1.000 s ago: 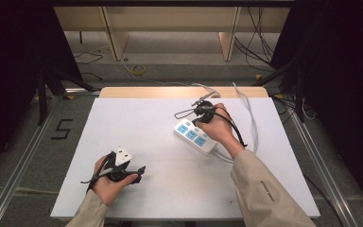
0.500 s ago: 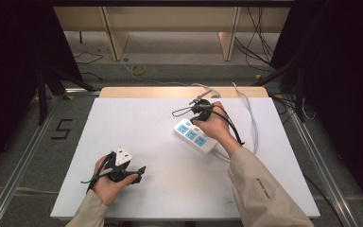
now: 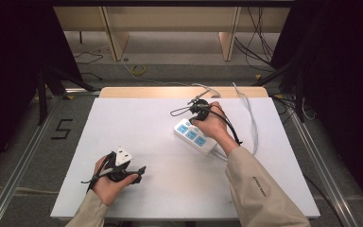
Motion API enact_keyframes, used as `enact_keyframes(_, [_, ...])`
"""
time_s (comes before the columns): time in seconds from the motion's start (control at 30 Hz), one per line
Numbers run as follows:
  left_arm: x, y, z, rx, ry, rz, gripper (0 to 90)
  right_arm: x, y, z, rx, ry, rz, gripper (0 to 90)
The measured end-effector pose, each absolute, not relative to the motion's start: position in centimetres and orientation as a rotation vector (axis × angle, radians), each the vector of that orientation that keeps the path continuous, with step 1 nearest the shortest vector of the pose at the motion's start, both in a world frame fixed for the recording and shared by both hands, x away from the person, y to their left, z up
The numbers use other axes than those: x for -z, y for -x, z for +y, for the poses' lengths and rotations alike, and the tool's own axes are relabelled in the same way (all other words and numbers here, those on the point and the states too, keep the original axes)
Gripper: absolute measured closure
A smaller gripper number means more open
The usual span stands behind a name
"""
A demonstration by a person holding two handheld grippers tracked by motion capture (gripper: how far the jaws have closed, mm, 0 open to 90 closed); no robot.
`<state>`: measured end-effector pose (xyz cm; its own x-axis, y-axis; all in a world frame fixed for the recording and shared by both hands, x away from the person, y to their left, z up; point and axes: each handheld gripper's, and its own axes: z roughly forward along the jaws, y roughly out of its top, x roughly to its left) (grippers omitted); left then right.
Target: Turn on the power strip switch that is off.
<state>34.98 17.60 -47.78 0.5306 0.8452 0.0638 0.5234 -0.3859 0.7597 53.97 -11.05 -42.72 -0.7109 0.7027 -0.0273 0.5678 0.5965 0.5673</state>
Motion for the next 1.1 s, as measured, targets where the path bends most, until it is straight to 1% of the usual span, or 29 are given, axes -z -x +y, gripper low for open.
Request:
enact_keyframes(0.37, [47.8, -35.0, 17.6, -0.593, -2.073, 1.104, 24.7, 43.2, -54.4, -10.6, -0.783, -1.062, 2.588, 90.0])
enact_keyframes(0.7, [47.8, -35.0, 17.5, -0.59, -2.085, 1.094, 24.7, 42.6, -54.7, -10.3, -0.786, -1.053, 2.581, 90.0])
enact_keyframes(1.1, [47.8, -35.0, 17.5, -0.585, -2.079, 1.094, 24.8, 43.2, -55.2, -9.9, -0.766, -1.064, 2.588, 90.0])
